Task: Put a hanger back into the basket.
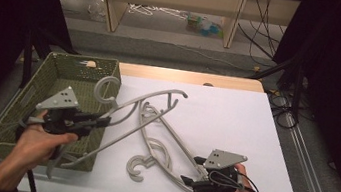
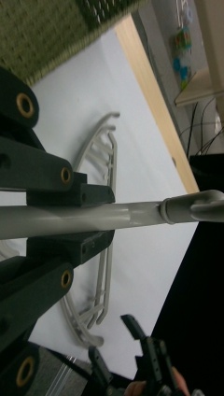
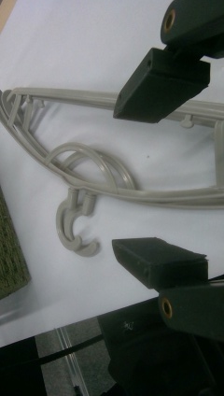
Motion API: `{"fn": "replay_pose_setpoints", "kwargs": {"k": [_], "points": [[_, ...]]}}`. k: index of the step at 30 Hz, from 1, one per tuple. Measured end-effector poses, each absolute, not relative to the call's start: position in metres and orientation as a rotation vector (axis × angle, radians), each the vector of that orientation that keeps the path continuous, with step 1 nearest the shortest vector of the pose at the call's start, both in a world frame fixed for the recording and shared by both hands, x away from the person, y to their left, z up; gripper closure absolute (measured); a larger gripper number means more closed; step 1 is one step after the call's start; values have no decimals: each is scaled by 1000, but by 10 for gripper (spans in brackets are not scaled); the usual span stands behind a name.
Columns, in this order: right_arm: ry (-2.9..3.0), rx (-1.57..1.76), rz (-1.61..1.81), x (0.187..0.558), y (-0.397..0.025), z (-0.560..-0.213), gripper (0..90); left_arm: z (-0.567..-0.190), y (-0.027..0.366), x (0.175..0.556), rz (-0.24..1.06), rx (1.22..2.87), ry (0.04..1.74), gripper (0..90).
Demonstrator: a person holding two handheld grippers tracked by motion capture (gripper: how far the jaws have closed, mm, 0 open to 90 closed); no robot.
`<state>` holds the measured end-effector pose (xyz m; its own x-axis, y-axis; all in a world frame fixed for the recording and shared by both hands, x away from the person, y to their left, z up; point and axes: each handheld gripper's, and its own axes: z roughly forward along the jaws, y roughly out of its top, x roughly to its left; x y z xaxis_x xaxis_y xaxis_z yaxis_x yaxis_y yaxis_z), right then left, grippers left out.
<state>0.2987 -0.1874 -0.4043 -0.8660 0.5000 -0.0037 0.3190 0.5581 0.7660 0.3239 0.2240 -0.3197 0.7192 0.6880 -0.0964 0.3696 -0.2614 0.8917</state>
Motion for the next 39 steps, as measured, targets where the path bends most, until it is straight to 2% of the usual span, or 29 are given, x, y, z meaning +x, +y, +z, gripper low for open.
{"fn": "replay_pose_setpoints", "kwargs": {"k": [15, 26, 31, 39], "points": [[2591, 699, 1181, 299, -186, -412, 306, -291, 297, 349, 559, 1848, 975, 788], [2599, 716, 1174, 299, -186, -415, 291, -298, 339, 371, 610, 1849, 1121, 787], [2602, 713, 1171, 300, -185, -416, 288, -300, 352, 375, 672, 1886, 1089, 787], [2618, 697, 1170, 300, -185, -417, 285, -314, 365, 388, 661, 1972, 1117, 787]]}}
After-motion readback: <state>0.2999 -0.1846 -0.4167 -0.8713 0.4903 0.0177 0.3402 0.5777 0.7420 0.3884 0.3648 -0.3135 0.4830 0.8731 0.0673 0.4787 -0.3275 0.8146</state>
